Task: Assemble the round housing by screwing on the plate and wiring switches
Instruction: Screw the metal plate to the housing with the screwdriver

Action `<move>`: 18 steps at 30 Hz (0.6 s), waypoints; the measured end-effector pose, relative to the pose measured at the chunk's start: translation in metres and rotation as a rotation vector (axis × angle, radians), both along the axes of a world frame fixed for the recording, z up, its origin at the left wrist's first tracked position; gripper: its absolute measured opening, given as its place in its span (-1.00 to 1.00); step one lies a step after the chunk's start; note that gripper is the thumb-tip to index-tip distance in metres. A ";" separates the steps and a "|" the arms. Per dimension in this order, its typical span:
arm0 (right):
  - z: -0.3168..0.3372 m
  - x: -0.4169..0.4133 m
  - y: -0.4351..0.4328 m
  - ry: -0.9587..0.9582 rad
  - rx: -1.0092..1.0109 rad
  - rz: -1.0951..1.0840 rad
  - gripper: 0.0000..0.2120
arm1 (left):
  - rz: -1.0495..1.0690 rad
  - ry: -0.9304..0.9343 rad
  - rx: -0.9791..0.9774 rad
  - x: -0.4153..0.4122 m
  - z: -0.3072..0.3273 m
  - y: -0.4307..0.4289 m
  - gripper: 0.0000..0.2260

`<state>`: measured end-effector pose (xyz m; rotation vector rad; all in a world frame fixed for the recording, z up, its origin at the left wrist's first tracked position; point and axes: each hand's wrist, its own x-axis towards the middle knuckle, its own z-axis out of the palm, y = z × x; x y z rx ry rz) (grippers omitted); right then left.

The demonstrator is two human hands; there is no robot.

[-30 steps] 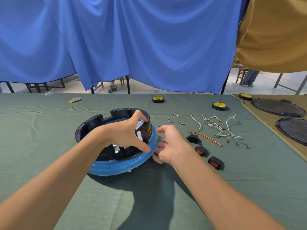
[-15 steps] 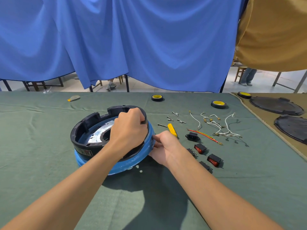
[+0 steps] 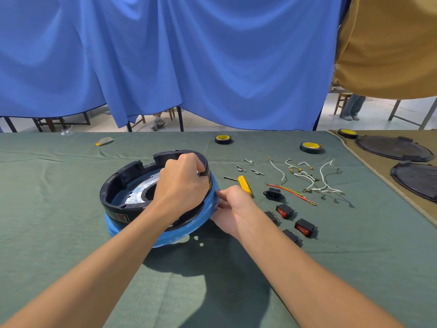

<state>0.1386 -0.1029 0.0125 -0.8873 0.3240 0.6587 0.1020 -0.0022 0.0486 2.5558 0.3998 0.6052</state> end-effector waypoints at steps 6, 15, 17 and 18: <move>-0.003 -0.001 0.000 0.014 0.027 -0.013 -0.71 | 0.003 -0.007 0.009 -0.003 -0.007 -0.002 -0.87; -0.001 -0.001 0.000 -0.072 0.124 0.021 -0.72 | 0.077 -0.080 0.181 -0.008 -0.004 -0.002 -0.80; 0.004 -0.001 0.000 -0.123 0.173 0.027 -0.78 | 0.093 -0.131 0.176 -0.009 0.000 -0.001 -0.78; 0.008 -0.001 0.000 -0.161 0.203 0.028 -0.81 | 0.094 -0.176 0.156 -0.010 0.004 0.000 -0.79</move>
